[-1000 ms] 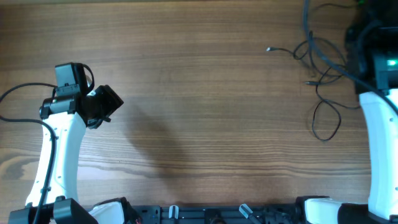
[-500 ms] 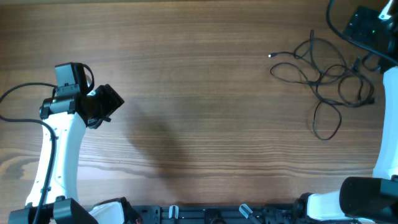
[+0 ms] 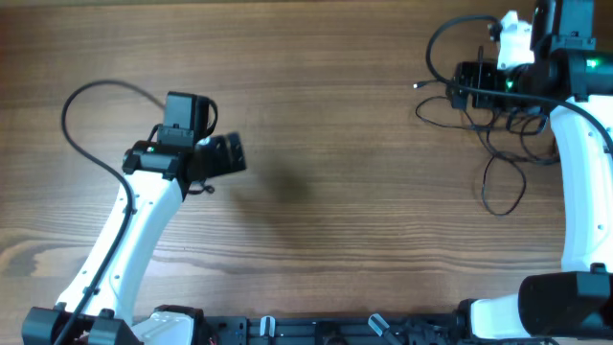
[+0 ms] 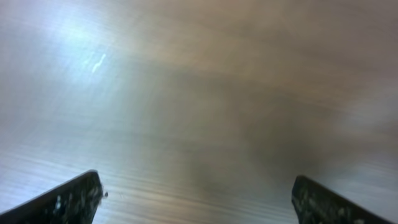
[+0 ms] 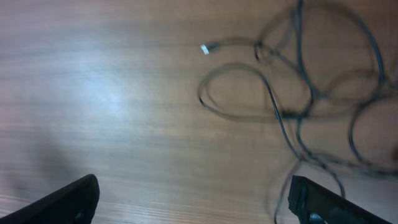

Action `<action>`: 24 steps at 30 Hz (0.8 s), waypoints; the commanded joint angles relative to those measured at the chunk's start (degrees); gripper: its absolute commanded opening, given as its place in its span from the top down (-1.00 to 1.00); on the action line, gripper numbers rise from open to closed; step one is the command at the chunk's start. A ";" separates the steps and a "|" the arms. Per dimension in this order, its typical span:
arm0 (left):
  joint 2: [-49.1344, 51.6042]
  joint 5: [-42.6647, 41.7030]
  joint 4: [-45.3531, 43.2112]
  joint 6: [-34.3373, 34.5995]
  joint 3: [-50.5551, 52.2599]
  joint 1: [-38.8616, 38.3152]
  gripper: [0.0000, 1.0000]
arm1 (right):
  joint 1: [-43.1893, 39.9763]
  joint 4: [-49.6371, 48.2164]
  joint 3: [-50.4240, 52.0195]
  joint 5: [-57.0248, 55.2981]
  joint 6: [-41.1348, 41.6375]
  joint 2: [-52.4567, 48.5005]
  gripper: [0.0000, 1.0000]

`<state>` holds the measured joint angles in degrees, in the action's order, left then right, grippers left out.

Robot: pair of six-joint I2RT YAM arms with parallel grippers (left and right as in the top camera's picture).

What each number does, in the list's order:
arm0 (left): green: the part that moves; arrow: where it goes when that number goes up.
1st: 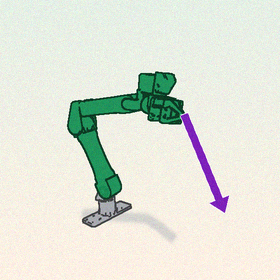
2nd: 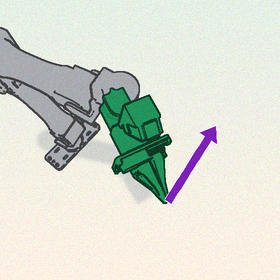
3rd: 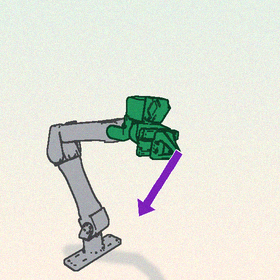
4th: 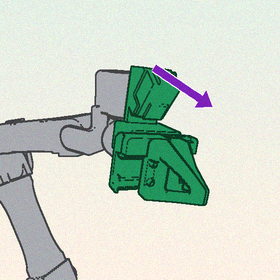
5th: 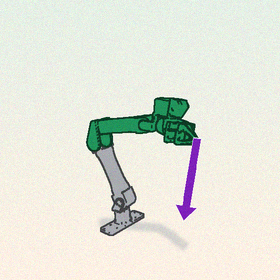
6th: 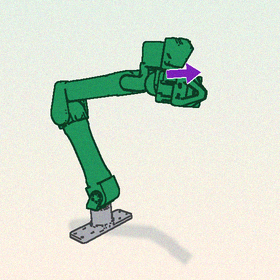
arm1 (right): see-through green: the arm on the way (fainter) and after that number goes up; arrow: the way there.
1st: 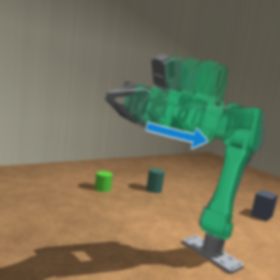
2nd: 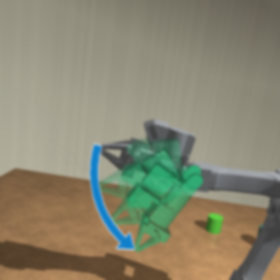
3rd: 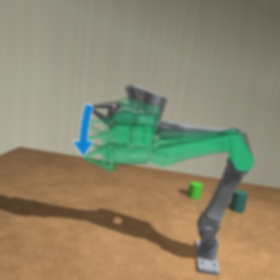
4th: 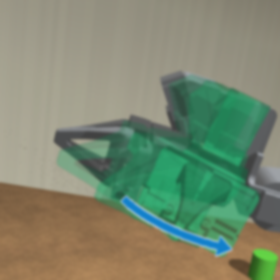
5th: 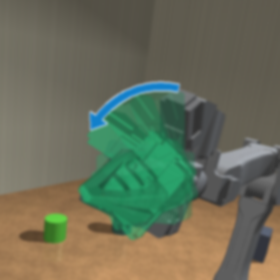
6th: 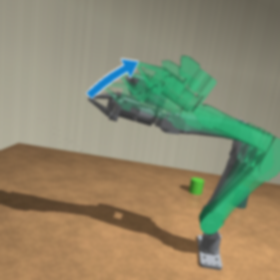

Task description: Untangle cables

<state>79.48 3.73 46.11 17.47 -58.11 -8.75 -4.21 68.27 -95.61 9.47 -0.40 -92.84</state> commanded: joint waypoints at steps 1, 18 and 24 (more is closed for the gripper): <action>-0.63 3.10 8.26 6.38 -0.11 3.63 -1.00 | 0.02 1.29 5.16 -3.85 2.56 -0.44 -1.00; -61.27 1.90 6.99 5.31 14.29 1.09 -1.00 | 0.02 -23.78 45.42 -2.19 2.27 65.70 -1.00; -62.51 1.90 15.02 5.31 14.29 1.09 -1.00 | 0.02 -18.86 45.44 -2.19 2.25 65.68 -0.99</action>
<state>17.43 5.54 59.31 22.22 -44.29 -7.57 -4.21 47.42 -50.70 7.42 1.45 -27.42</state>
